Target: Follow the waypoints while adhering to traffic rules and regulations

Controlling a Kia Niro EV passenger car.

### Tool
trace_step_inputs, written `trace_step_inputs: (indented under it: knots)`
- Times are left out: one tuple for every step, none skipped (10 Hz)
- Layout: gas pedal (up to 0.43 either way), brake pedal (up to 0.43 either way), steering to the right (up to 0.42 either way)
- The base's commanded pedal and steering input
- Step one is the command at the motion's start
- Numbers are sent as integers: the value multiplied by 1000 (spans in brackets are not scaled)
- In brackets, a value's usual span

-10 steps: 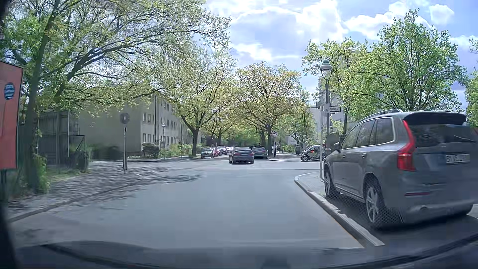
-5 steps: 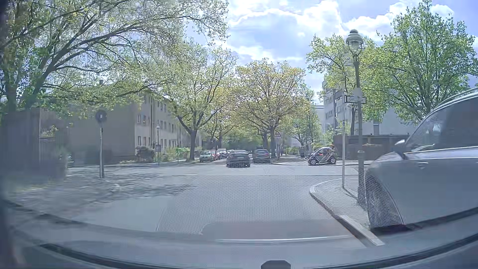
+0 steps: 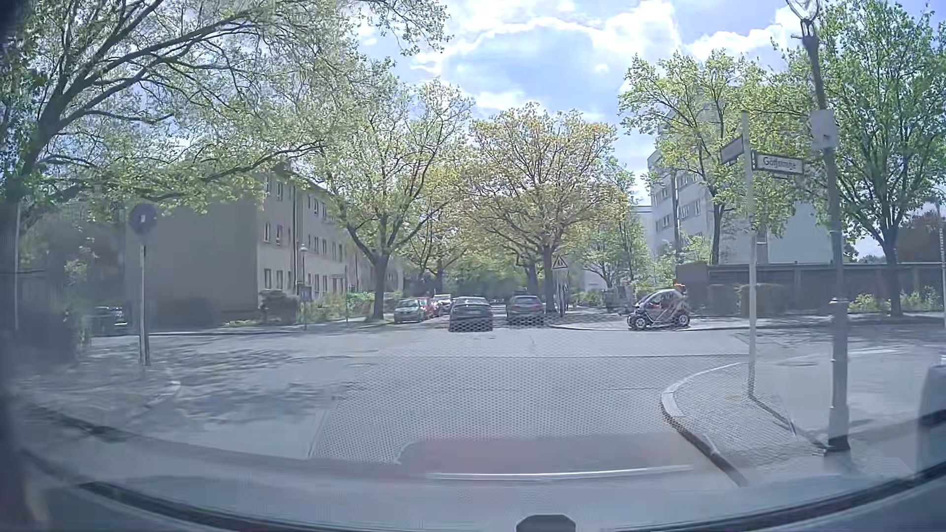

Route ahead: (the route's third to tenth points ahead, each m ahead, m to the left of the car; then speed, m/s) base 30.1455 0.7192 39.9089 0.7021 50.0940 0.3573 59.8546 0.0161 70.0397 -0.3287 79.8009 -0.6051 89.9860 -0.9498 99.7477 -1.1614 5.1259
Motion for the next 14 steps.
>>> trace_step_inputs:
  knots:
    - [0,24,-22]
    - [0,24,-25]
    - [0,24,-32]
    - [118,24,-34]
    - [189,24,-34]
    - [197,24,-34]
    - [248,24,-33]
    - [268,24,-31]
    - [280,24,-29]
    - [299,24,-29]
    - [299,24,-29]
    - [299,24,-27]
    - [299,24,-23]
    - [299,24,-19]
